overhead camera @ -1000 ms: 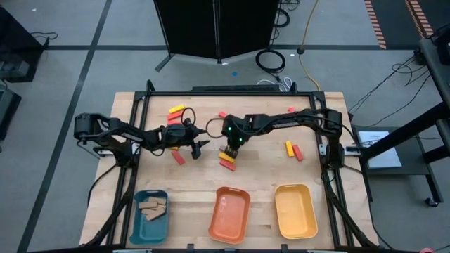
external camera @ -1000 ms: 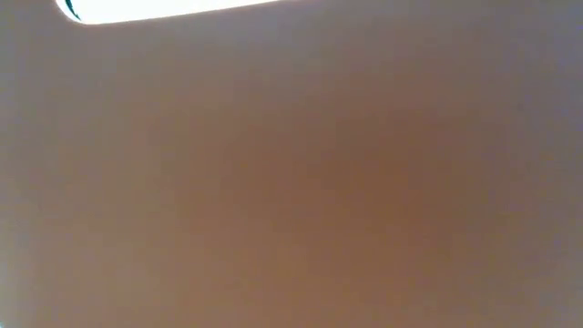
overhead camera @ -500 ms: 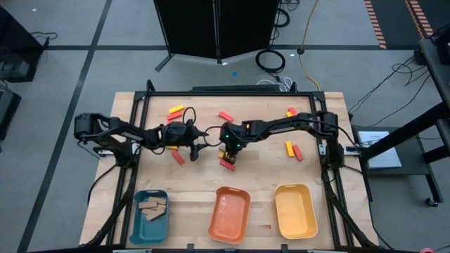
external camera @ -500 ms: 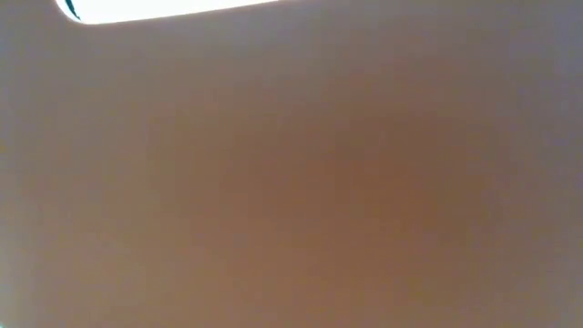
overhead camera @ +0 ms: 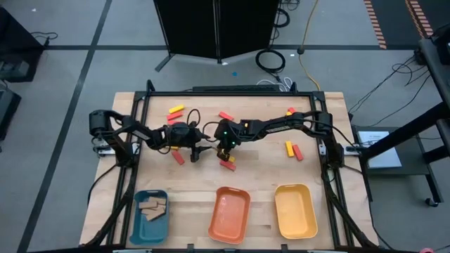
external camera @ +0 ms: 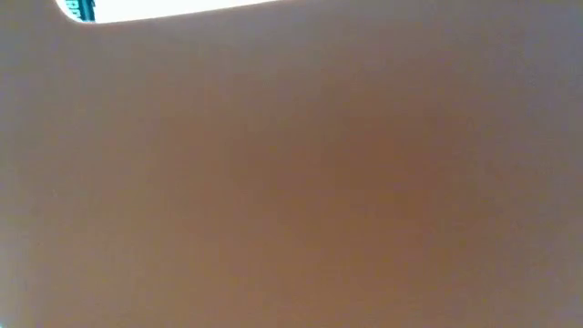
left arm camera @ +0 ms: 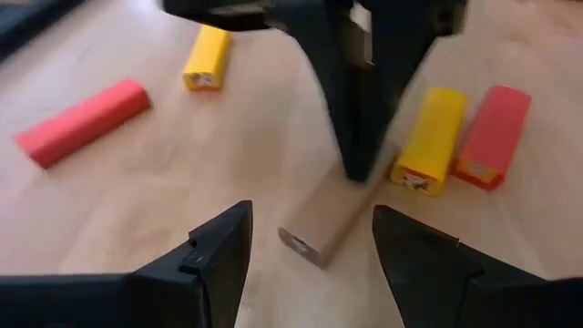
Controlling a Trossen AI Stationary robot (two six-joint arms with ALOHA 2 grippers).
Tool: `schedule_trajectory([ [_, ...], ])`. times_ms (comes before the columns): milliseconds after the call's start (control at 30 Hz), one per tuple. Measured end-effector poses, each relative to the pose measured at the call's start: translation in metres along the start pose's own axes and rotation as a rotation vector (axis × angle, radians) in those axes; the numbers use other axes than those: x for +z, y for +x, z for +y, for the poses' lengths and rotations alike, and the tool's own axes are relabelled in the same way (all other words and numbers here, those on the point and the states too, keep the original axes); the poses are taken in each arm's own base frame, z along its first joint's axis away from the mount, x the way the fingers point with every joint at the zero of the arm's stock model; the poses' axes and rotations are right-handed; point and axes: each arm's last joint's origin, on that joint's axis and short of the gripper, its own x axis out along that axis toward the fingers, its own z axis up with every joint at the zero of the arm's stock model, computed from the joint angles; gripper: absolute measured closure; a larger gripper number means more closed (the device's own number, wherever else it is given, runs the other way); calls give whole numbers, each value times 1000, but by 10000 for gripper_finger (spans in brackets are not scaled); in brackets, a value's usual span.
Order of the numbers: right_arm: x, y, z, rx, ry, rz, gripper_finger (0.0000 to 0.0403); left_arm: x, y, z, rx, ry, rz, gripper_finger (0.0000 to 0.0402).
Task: Sort blocks
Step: Adjust the top middle brown block
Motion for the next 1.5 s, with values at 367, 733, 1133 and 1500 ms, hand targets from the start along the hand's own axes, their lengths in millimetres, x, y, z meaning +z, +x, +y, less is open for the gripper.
schedule_trajectory([
  [367, 9, -8, 3, 71, -70, -54, 403, 2, 4, 10, -69, 30, -18, 178],
  [733, -4, -4, 12, -22, -59, 31, 403, 12, 13, 20, -104, 69, 30, 178],
  [1133, -7, -3, 16, -111, -75, 32, 403, 16, 20, 24, -159, 13, 121, 178],
  [1500, -7, 17, 8, -87, -86, -26, 403, 6, 49, 23, -214, -20, 261, 179],
])
